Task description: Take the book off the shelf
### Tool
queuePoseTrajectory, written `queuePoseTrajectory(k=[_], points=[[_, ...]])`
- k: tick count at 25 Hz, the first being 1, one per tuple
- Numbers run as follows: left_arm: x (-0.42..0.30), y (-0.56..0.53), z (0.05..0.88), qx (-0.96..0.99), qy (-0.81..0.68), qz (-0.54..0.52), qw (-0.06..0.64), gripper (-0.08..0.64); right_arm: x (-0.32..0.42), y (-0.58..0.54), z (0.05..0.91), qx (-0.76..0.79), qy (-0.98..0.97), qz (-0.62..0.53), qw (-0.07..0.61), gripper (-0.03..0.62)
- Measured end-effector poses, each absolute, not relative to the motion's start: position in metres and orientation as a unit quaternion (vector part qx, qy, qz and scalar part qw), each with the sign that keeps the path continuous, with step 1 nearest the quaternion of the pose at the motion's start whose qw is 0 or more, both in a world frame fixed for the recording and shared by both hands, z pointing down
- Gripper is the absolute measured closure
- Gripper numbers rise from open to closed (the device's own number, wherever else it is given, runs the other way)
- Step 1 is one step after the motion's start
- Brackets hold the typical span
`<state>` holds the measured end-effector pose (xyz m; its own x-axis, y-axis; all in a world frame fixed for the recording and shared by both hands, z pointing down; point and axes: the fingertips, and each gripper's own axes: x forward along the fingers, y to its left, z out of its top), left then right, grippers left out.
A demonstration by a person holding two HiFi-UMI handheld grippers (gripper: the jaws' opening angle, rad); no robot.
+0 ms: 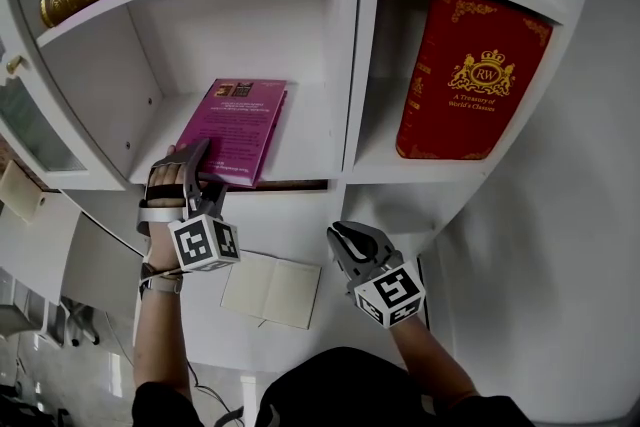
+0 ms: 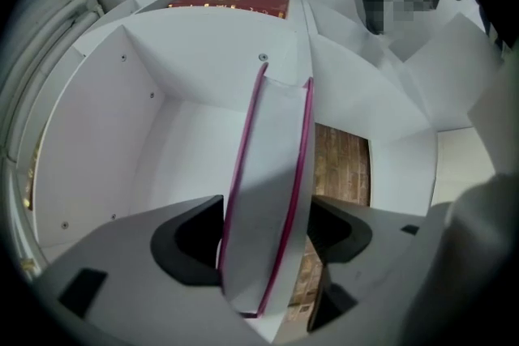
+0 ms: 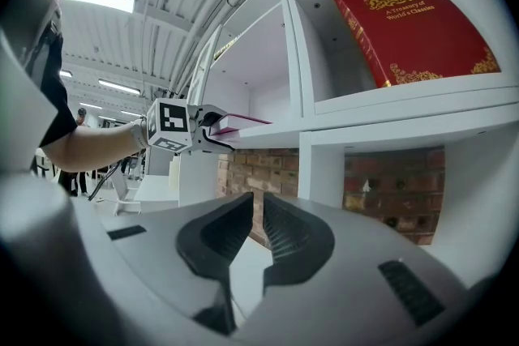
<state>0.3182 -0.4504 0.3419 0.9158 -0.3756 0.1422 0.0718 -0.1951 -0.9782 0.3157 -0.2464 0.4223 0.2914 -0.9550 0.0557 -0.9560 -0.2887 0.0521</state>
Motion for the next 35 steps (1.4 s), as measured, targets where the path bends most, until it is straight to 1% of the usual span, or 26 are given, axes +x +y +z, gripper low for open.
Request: queuePoseTrajectory(k=[4, 13, 18, 19, 20, 35], points=[[0.315, -0.45, 0.339, -0.748, 0.11, -0.183, 0.628, 0.295, 0.314, -0.244, 0.419, 0.802, -0.596, 0.002, 0.033, 0.554], [0.291, -0.445, 0.337, -0.744, 0.13, -0.19, 0.627, 0.311, 0.3, -0.243, 0.419, 0.787, -0.616, 0.004, 0.029, 0.554], [0.268, -0.443, 0.332, -0.74, 0.152, -0.192, 0.626, 0.342, 0.287, -0.244, 0.418, 0.772, -0.635, 0.005, 0.031, 0.554], [0.263, -0.442, 0.33, -0.74, 0.158, -0.192, 0.625, 0.354, 0.285, -0.244, 0.418, 0.769, -0.639, 0.004, 0.031, 0.554], [0.258, -0.441, 0.329, -0.741, 0.163, -0.192, 0.623, 0.391, 0.282, -0.244, 0.417, 0.765, -0.643, 0.004, 0.03, 0.554], [0.161, -0.425, 0.331, -0.734, 0.22, -0.227, 0.602, 0.394, 0.226, -0.249, 0.413, 0.699, -0.715, 0.002, 0.021, 0.554]])
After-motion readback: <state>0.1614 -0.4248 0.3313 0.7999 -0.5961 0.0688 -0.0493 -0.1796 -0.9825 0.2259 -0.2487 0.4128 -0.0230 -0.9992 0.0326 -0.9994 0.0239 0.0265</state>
